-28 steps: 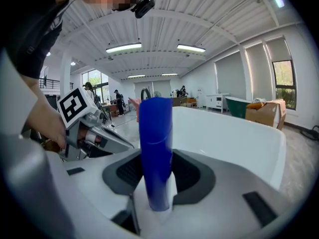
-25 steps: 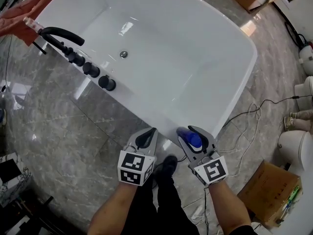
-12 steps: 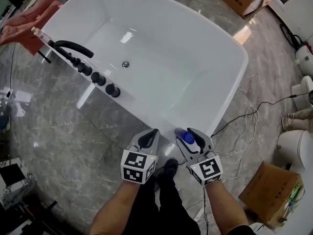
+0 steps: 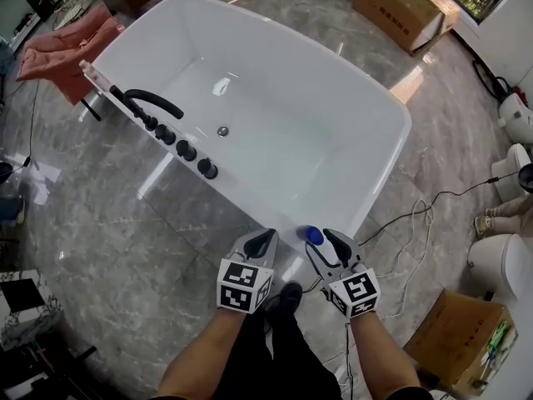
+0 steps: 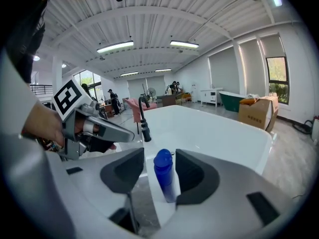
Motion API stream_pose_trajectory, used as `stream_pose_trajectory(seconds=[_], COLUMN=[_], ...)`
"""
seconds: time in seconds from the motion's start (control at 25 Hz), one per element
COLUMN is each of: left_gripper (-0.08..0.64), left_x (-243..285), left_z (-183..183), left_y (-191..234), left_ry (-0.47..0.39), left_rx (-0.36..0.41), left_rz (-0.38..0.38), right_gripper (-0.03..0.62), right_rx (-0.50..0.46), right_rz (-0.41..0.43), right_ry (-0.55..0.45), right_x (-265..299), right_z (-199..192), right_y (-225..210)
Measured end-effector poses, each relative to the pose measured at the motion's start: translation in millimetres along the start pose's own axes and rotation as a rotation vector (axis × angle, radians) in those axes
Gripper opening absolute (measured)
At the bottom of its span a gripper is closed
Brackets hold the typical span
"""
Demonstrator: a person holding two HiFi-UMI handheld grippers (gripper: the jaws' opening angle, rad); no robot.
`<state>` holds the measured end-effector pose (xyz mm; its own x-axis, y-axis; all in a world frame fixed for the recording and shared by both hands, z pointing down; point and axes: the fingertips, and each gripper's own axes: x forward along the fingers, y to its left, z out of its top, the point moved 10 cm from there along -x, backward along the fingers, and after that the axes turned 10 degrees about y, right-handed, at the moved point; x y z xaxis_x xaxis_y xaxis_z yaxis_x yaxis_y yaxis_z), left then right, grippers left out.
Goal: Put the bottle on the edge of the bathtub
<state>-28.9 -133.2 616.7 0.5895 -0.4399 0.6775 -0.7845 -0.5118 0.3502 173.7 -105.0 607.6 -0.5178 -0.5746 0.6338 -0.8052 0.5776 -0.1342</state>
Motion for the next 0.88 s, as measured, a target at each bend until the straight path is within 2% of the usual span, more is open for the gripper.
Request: stream_pose_trajectory(seconds=[0.28, 0.56, 0.64, 0.88], left_gripper=[0.009, 0.009, 0.009, 0.009], left_x=[-44, -81, -91, -120], left_z=[19, 55, 66, 87], left_y=[-19, -33, -38, -64], left_ry=[-0.009, -0.055, -0.072, -0.128], left_rx=[0.02, 0.053, 0.063, 0.102], left_rz=[0.037, 0.078, 0.085, 0.108], right_gripper=[0.183, 0.131, 0.103, 0.074], right_rx=[0.014, 0.09, 0.089, 0.105], right_rz=[0.014, 0.019, 0.016, -0.021], right_ry=[0.001, -0.019, -0.022, -0.047], right_x=[-44, -89, -104, -145], right_z=[28, 52, 58, 63], right_y=[12, 9, 7, -9])
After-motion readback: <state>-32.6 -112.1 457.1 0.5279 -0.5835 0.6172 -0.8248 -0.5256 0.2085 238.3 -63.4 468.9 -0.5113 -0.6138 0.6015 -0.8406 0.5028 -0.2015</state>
